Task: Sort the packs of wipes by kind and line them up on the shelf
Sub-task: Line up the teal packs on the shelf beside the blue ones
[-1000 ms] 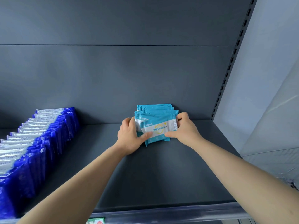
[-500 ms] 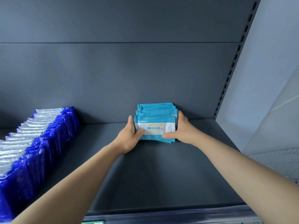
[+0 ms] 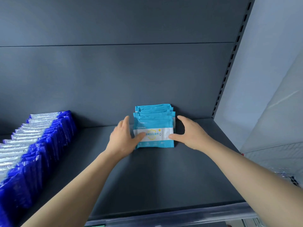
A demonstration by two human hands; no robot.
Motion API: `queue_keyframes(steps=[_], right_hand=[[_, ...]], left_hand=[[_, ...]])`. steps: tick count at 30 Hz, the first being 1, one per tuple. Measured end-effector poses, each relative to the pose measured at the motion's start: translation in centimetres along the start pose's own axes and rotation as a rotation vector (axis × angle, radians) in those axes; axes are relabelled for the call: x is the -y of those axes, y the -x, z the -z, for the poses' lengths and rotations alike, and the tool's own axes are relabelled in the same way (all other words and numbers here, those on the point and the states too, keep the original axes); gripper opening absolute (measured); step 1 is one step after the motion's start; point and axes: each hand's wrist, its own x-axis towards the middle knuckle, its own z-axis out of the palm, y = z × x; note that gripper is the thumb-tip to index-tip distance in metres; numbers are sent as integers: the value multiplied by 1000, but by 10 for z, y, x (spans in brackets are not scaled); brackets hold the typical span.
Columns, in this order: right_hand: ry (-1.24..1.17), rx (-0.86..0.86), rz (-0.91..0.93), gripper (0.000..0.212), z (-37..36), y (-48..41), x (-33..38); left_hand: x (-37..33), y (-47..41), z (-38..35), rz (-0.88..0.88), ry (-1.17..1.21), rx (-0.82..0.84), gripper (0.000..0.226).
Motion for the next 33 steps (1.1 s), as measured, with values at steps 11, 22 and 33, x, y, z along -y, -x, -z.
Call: queue_keyframes(steps=[11, 22, 33], right_hand=[[315, -210, 87, 53, 75, 96, -72], [345, -255, -141, 47, 206, 231, -272], [332, -93, -431, 46, 279, 292, -518]], left_hand=[[-136, 43, -57, -586, -207, -127, 36], [-350, 104, -219, -808, -49, -16, 37], [-491, 118, -429, -713, -29, 335, 37]])
